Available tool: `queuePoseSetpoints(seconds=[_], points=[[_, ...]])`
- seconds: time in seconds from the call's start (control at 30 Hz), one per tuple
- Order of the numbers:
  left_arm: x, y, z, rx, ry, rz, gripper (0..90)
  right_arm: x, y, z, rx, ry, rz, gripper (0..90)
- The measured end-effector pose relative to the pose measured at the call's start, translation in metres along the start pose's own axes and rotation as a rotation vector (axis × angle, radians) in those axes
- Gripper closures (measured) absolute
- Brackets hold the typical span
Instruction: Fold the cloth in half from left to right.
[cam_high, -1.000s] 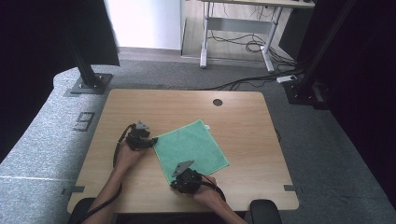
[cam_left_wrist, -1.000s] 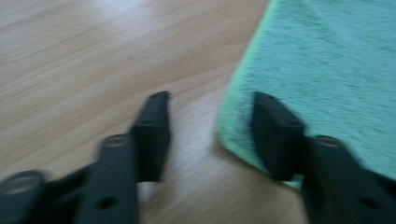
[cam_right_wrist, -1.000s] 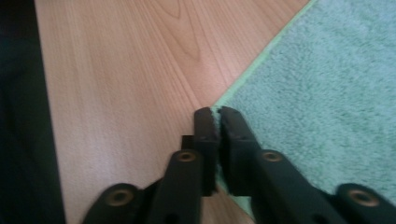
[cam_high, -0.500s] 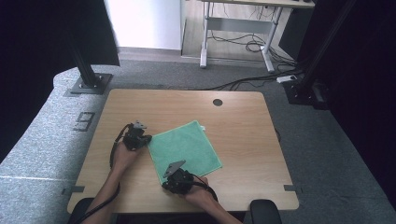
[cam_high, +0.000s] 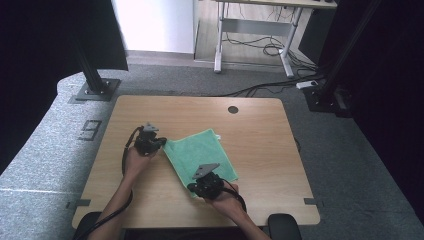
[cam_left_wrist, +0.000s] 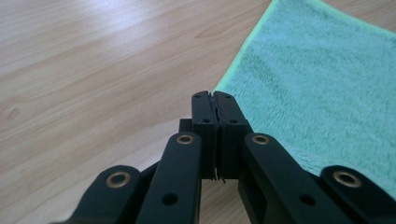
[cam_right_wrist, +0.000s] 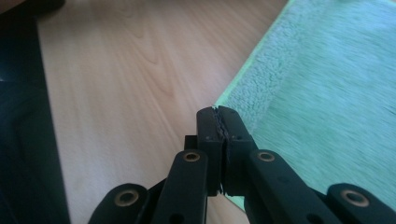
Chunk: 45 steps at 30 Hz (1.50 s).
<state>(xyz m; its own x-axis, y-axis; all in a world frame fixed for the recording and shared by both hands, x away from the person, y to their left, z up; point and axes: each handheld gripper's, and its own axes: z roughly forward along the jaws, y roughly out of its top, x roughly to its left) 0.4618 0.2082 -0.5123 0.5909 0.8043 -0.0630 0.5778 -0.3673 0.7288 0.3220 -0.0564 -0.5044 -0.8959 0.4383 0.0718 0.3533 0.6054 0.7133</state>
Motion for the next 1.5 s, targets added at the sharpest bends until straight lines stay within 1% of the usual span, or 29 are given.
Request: queuePoseSetpoints(seconds=[0.07,0.13,0.17,0.2,0.27,0.3,0.33,0.6,0.77,0.93,1.1,1.13,1.17,1.2,1.27,1.33,1.37,1.4,1.5], points=[[-0.003,0.007,0.004,-0.012,-0.007,0.002,87.6,-0.005,-0.003,-0.004,0.000,-0.015,0.010,87.4],[-0.005,0.011,0.007,-0.013,-0.010,0.009,87.6,-0.009,-0.005,-0.008,-0.001,-0.029,0.016,87.4],[-0.005,0.011,0.007,-0.013,-0.010,0.009,87.6,-0.011,-0.006,-0.009,-0.003,-0.030,0.017,87.4],[-0.008,0.018,0.011,-0.013,-0.011,0.016,87.6,-0.013,-0.008,-0.012,-0.007,-0.041,0.025,87.4],[-0.011,0.024,0.015,-0.016,-0.011,0.021,87.6,-0.017,-0.010,-0.016,-0.014,-0.049,0.028,87.4],[-0.011,0.024,0.015,-0.016,-0.011,0.021,87.7,-0.019,-0.011,-0.018,-0.020,-0.053,0.035,87.4],[-0.015,0.030,0.019,-0.018,-0.014,0.029,87.7,-0.022,-0.012,-0.021,-0.025,-0.057,0.039,87.4],[-0.030,0.051,0.037,-0.021,-0.019,0.063,87.6,-0.035,-0.022,-0.036,-0.041,-0.089,0.057,87.4],[-0.043,0.064,0.049,-0.008,-0.018,0.095,87.6,-0.044,-0.031,-0.044,-0.040,-0.111,0.077,87.5],[-0.049,0.073,0.059,-0.001,-0.026,0.100,87.6,-0.050,-0.035,-0.049,-0.039,-0.122,0.087,87.6],[-0.058,0.086,0.068,0.004,-0.027,0.119,87.6,-0.059,-0.041,-0.058,-0.042,-0.144,0.110,87.5],[-0.060,0.089,0.070,0.009,-0.027,0.130,87.6,-0.060,-0.041,-0.059,-0.043,-0.149,0.110,87.5],[-0.060,0.089,0.070,0.009,-0.027,0.130,87.6,-0.060,-0.041,-0.059,-0.043,-0.149,0.110,87.5],[-0.064,0.093,0.074,0.019,-0.024,0.145,87.5,-0.064,-0.044,-0.063,-0.042,-0.158,0.122,87.5],[-0.067,0.097,0.078,0.026,-0.025,0.146,87.5,-0.067,-0.047,-0.064,-0.041,-0.163,0.133,87.5],[-0.070,0.099,0.084,0.040,-0.019,0.163,87.4,-0.070,-0.051,-0.063,-0.037,-0.169,0.145,87.5],[-0.070,0.099,0.084,0.040,-0.019,0.163,87.4,-0.072,-0.053,-0.063,-0.034,-0.171,0.150,87.5],[-0.073,0.100,0.090,0.054,-0.015,0.167,87.4,-0.074,-0.055,-0.062,-0.029,-0.175,0.157,87.5],[-0.073,0.099,0.099,0.074,-0.009,0.168,87.2,-0.079,-0.059,-0.061,-0.022,-0.178,0.172,87.5]])
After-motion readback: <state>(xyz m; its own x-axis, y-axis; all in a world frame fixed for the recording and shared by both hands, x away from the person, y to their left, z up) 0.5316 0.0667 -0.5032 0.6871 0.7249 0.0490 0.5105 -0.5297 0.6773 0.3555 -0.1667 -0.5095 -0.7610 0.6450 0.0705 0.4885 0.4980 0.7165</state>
